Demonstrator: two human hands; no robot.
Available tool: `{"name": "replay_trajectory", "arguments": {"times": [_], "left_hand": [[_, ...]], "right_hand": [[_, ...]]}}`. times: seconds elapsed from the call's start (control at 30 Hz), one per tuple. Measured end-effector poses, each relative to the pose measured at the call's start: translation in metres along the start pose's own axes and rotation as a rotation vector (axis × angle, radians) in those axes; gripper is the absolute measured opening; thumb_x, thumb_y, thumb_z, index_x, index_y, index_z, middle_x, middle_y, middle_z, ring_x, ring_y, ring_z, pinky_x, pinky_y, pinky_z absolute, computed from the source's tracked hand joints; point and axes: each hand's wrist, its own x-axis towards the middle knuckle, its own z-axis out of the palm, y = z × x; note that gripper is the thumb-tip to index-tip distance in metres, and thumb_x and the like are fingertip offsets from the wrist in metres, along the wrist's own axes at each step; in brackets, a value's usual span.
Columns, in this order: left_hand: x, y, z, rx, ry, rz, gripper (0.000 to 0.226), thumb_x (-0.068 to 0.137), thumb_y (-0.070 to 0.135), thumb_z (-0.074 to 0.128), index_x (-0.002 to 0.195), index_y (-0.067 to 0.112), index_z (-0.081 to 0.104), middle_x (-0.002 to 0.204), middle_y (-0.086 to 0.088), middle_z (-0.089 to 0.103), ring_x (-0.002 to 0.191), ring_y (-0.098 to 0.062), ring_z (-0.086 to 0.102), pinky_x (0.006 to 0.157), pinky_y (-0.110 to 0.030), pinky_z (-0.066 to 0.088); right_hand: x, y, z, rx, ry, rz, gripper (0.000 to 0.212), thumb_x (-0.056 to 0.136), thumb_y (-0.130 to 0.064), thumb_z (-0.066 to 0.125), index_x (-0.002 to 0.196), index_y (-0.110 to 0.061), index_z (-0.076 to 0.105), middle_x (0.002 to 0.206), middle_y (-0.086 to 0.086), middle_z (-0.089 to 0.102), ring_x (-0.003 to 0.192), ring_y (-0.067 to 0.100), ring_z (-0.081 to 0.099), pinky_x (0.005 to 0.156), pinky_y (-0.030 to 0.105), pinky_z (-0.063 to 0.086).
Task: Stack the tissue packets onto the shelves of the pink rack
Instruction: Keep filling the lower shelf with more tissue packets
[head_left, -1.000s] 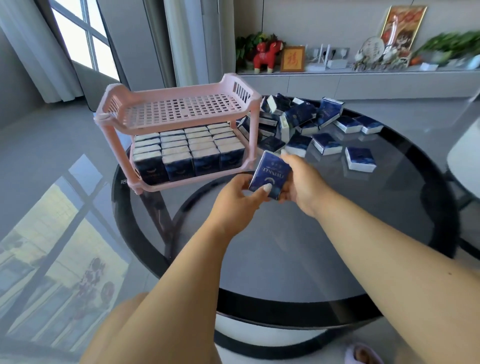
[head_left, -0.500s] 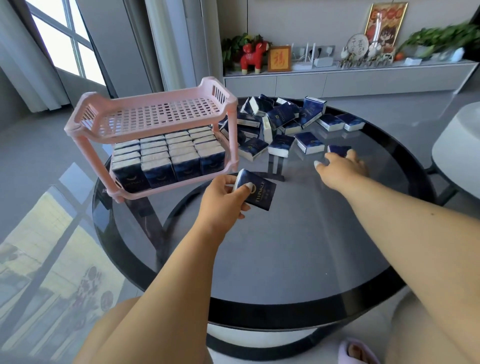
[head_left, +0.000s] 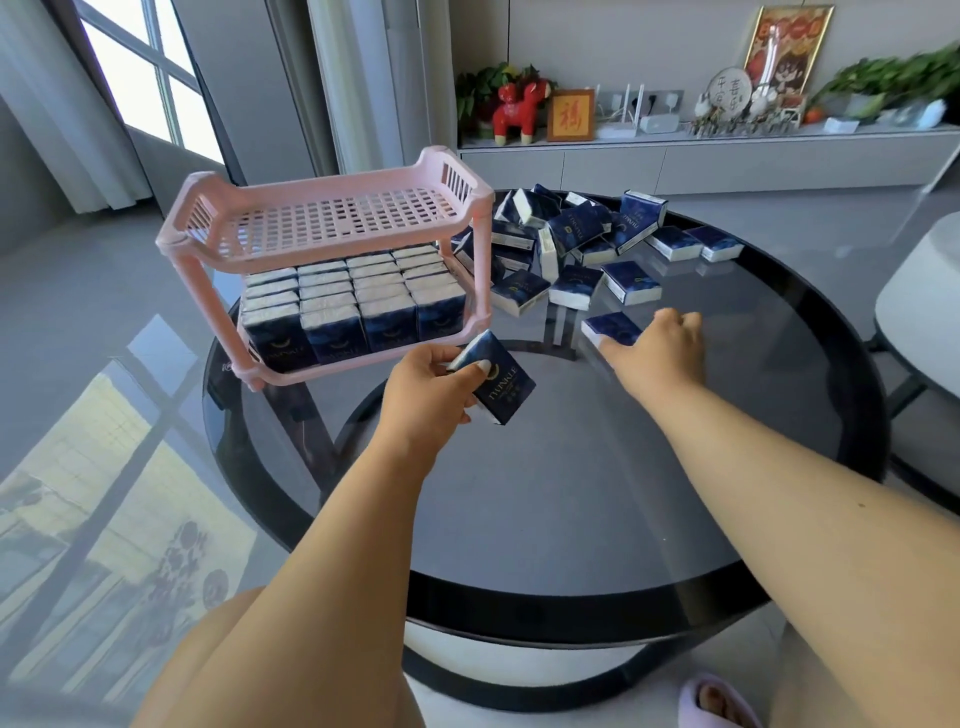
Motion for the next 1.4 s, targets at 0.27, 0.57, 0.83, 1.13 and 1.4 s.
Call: {"name": "replay_trajectory", "arguments": {"times": [0.27,0.57,0.83,1.13,1.4], "left_hand": [[0.001,0.0,-0.026,-0.008,0.063,0.018,0.02,0.085,0.01,0.071,0.104,0.007,0.066,0.077,0.0,0.064,0.063,-0.01,0.056,0.059,-0.025,0.049],[0.001,-0.002,-0.048,-0.069,0.101,0.021,0.017,0.086,0.016,0.071,0.101,0.009,0.067,0.066,0.002,0.059,0.057,-0.011,0.051,0.052,-0.023,0.043],[-0.012,0.0,-0.056,0.029,-0.1,0.062,0.023,0.09,0.027,0.068,0.109,0.013,0.068,0.072,0.007,0.066,0.055,0.001,0.055,0.058,-0.017,0.049],[-0.015,0.0,-0.054,0.114,-0.238,0.101,0.056,0.071,0.012,0.085,0.12,0.019,0.059,0.11,-0.001,0.069,0.083,-0.018,0.068,0.061,-0.021,0.052],[-0.021,0.002,-0.054,0.235,-0.15,0.171,0.055,0.072,0.011,0.083,0.118,0.022,0.054,0.11,0.008,0.067,0.091,-0.027,0.066,0.074,-0.035,0.058]], "right_hand": [[-0.017,-0.007,-0.009,0.132,-0.057,-0.076,0.041,0.08,-0.036,0.07,0.106,-0.012,0.049,0.104,0.011,0.061,0.092,0.031,0.052,0.071,0.032,0.04],[-0.05,-0.06,-0.027,0.469,-0.598,-0.64,0.049,0.071,-0.017,0.081,0.099,-0.043,0.051,0.082,-0.001,0.062,0.066,0.006,0.052,0.066,0.026,0.044],[-0.065,-0.071,-0.01,0.37,-0.579,-0.708,0.059,0.068,-0.015,0.083,0.113,-0.034,0.05,0.091,-0.004,0.052,0.076,0.01,0.054,0.071,0.027,0.049],[-0.067,-0.069,-0.008,0.361,-0.726,-0.66,0.072,0.08,-0.022,0.074,0.14,-0.035,0.037,0.119,-0.004,0.046,0.099,0.006,0.055,0.086,0.026,0.051],[-0.064,-0.083,-0.025,0.195,-0.744,-0.809,0.072,0.077,-0.03,0.076,0.14,-0.029,0.042,0.135,-0.013,0.037,0.104,-0.004,0.044,0.093,0.017,0.036]]}}
